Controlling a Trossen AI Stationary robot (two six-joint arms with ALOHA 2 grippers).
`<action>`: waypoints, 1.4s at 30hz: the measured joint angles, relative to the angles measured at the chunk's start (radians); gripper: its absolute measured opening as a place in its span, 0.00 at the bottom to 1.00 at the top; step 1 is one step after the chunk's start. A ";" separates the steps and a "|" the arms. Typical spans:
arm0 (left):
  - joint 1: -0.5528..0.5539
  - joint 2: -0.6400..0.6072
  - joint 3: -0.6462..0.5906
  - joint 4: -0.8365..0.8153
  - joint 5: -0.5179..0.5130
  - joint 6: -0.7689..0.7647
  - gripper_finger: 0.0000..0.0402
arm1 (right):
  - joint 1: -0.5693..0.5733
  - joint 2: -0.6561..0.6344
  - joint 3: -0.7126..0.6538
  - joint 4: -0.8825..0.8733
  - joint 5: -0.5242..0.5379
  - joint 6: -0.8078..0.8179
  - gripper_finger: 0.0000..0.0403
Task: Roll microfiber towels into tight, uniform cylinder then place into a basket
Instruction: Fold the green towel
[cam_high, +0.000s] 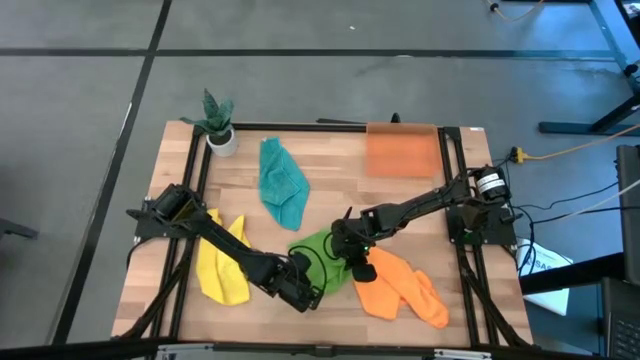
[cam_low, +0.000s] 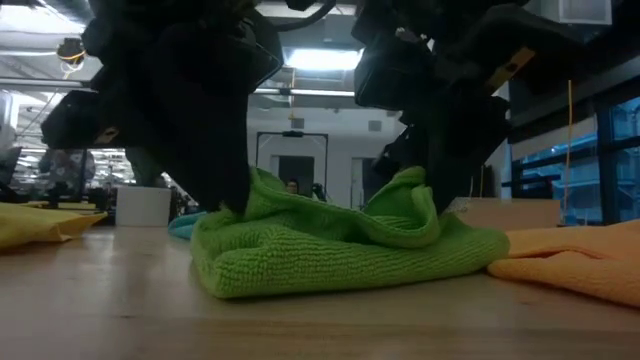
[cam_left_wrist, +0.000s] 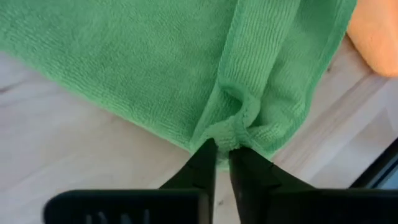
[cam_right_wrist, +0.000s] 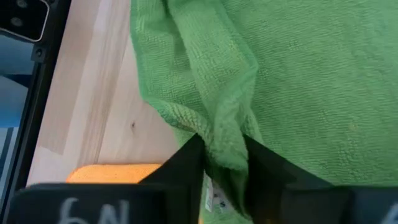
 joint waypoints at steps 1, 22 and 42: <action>0.002 0.000 0.000 -0.004 0.000 0.001 0.12 | -0.004 0.000 0.000 0.000 0.001 0.000 0.28; -0.001 -0.091 -0.001 -0.179 0.007 0.002 0.19 | -0.069 0.000 0.087 -0.059 0.090 0.107 0.32; -0.108 -0.113 0.000 0.100 -0.120 0.581 0.19 | 0.025 -0.072 0.072 -0.260 0.006 -0.338 0.29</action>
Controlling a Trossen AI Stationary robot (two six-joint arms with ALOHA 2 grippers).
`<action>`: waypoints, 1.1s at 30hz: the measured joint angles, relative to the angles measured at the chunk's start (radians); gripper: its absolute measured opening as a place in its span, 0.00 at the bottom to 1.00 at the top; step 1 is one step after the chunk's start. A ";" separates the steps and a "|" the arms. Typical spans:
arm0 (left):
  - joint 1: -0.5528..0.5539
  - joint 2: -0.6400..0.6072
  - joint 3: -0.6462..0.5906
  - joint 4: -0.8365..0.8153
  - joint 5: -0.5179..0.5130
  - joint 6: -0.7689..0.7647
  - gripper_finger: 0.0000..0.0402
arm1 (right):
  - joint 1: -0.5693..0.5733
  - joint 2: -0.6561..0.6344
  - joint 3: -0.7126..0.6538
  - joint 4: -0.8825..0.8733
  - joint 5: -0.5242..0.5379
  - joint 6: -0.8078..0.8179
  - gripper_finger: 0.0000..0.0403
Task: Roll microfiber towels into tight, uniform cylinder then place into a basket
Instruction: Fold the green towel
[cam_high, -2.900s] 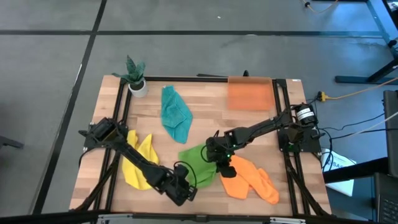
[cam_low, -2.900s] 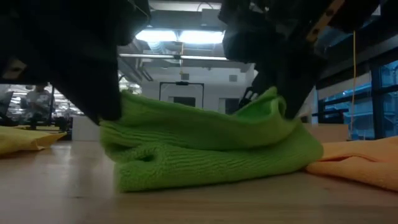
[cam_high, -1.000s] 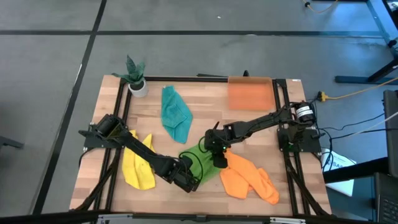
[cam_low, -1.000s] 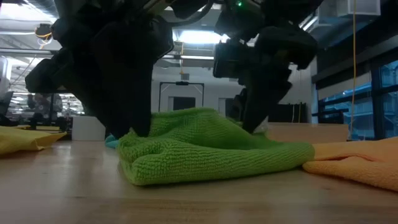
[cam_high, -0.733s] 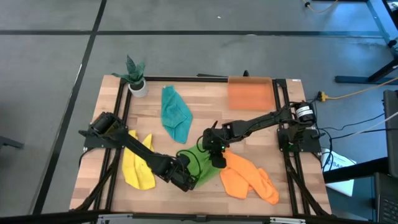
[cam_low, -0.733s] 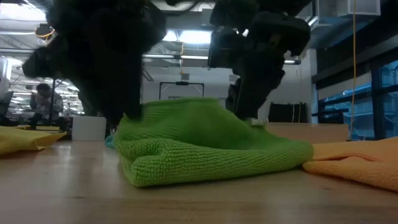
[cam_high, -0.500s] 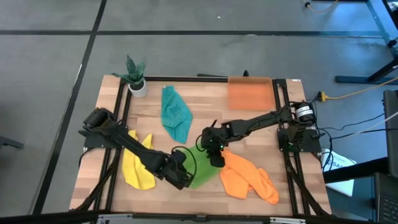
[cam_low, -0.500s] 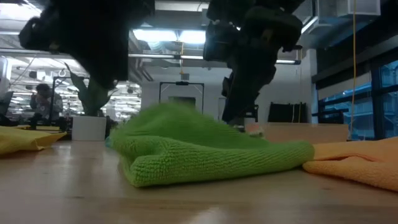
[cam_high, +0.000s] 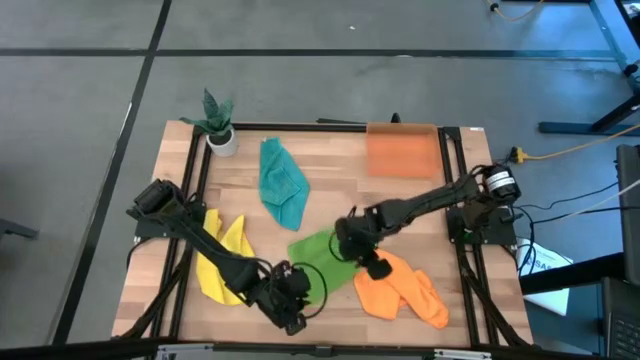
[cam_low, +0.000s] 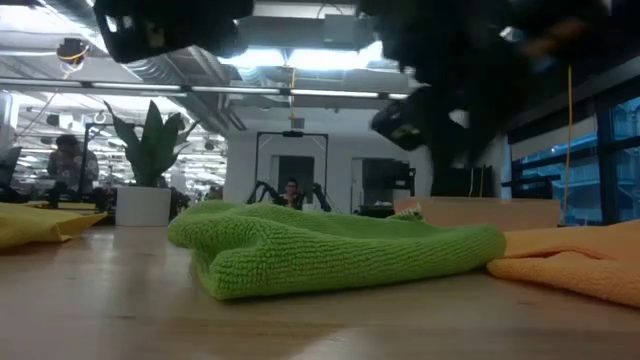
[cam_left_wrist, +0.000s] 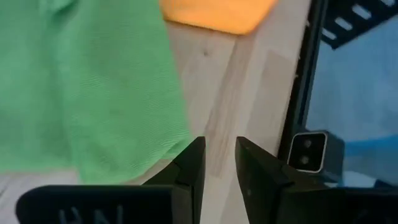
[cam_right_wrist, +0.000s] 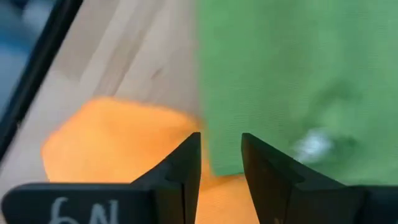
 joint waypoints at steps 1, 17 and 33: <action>-0.004 0.014 0.000 0.014 -0.001 0.018 0.19 | 0.017 0.004 -0.014 0.009 -0.003 -0.045 0.29; 0.014 0.159 0.000 0.102 -0.024 0.198 0.19 | 0.092 0.007 -0.123 0.213 0.087 -0.110 0.29; 0.017 0.169 0.001 0.103 -0.078 0.291 0.19 | 0.122 0.006 -0.182 0.360 0.181 -0.158 0.29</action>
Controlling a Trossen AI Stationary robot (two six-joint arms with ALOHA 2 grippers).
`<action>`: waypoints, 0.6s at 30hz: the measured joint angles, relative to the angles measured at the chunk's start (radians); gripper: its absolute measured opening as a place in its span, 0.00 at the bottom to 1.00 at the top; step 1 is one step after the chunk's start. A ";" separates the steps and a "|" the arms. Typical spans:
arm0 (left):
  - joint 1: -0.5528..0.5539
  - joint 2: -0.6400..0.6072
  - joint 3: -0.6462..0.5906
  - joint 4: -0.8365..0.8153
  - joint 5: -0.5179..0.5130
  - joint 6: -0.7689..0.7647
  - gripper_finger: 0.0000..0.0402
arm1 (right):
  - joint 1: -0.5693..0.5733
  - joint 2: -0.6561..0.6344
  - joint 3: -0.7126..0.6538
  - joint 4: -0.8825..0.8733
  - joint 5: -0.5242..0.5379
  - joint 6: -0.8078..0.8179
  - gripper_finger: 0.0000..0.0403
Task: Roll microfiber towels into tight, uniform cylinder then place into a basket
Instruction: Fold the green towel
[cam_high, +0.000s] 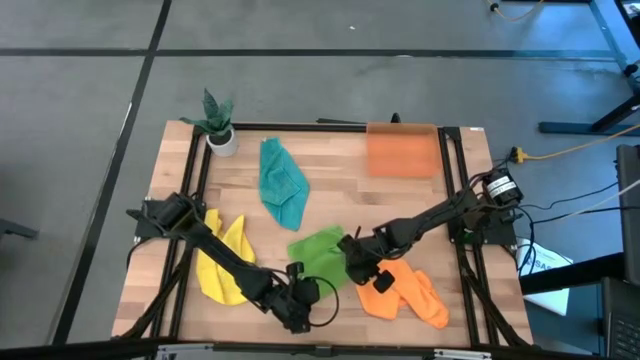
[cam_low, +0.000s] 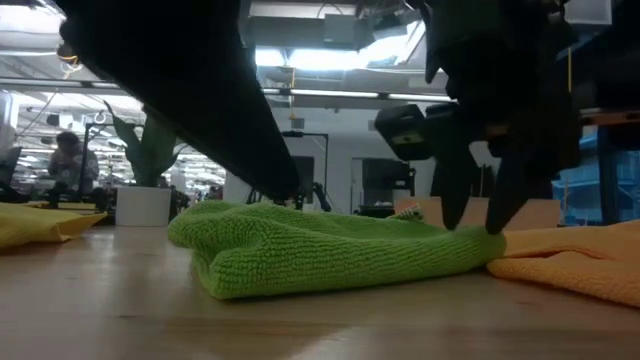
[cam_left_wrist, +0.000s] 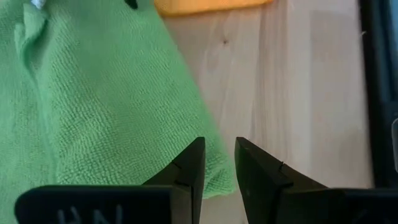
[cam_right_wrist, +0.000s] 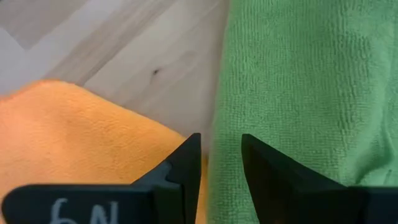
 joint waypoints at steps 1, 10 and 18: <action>0.000 0.002 0.000 -0.007 -0.001 0.000 0.19 | -0.002 0.000 0.000 0.004 0.002 0.000 0.29; -0.002 0.045 -0.001 0.024 0.010 0.018 0.19 | -0.005 0.061 0.000 0.034 0.039 -0.002 0.29; 0.000 0.069 0.000 -0.009 -0.011 0.000 0.19 | -0.005 0.079 0.001 0.054 0.080 0.000 0.29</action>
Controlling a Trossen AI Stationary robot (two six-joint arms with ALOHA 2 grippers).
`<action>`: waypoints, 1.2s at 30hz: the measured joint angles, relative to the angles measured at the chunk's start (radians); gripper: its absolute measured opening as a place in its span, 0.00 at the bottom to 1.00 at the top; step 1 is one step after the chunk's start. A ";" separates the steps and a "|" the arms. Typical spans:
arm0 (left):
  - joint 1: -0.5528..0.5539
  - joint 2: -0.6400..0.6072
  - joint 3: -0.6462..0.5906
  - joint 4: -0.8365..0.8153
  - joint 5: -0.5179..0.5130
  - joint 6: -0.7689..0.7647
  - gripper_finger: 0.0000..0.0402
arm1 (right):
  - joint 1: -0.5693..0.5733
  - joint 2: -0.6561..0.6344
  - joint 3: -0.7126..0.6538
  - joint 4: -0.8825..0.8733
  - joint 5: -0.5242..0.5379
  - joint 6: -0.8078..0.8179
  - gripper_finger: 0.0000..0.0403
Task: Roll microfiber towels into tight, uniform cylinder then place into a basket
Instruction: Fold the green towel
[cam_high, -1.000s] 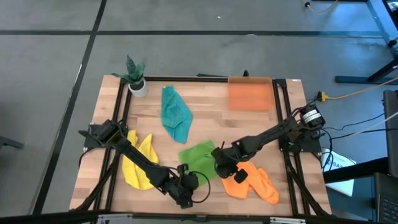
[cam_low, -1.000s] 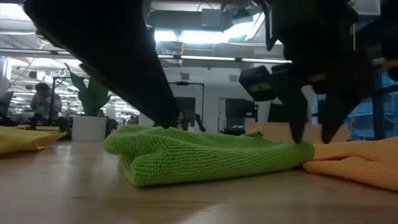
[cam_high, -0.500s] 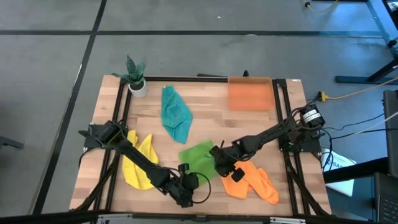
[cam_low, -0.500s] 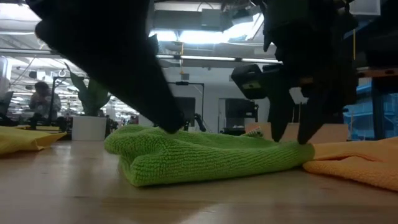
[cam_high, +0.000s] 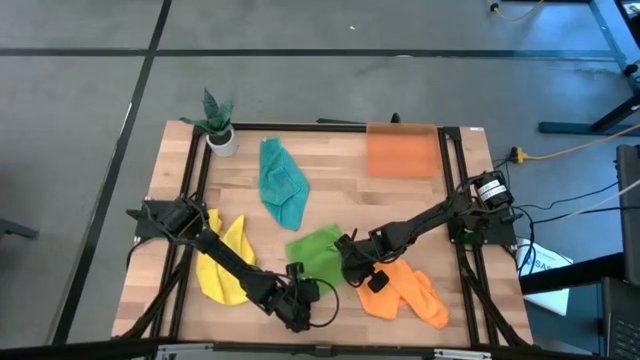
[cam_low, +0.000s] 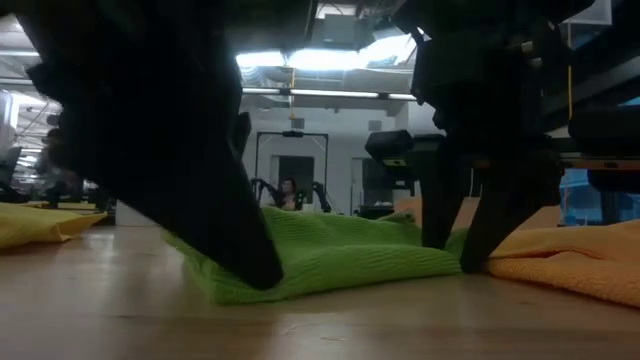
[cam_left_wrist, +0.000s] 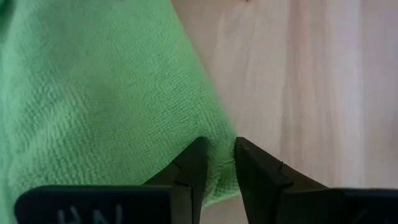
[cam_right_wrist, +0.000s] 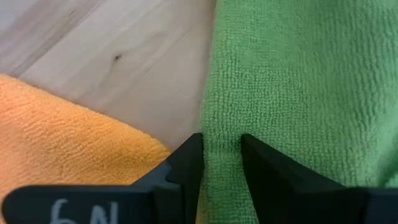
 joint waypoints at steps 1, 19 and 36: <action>-0.001 0.000 0.000 -0.001 -0.002 -0.002 0.19 | 0.000 0.000 0.000 0.000 -0.003 0.002 0.29; 0.008 0.001 0.003 -0.129 -0.011 -0.007 0.13 | 0.000 0.002 0.000 0.008 0.001 0.088 0.23; 0.028 -0.053 -0.003 -0.145 0.150 -0.122 0.00 | -0.001 -0.018 0.000 0.030 -0.116 0.295 0.02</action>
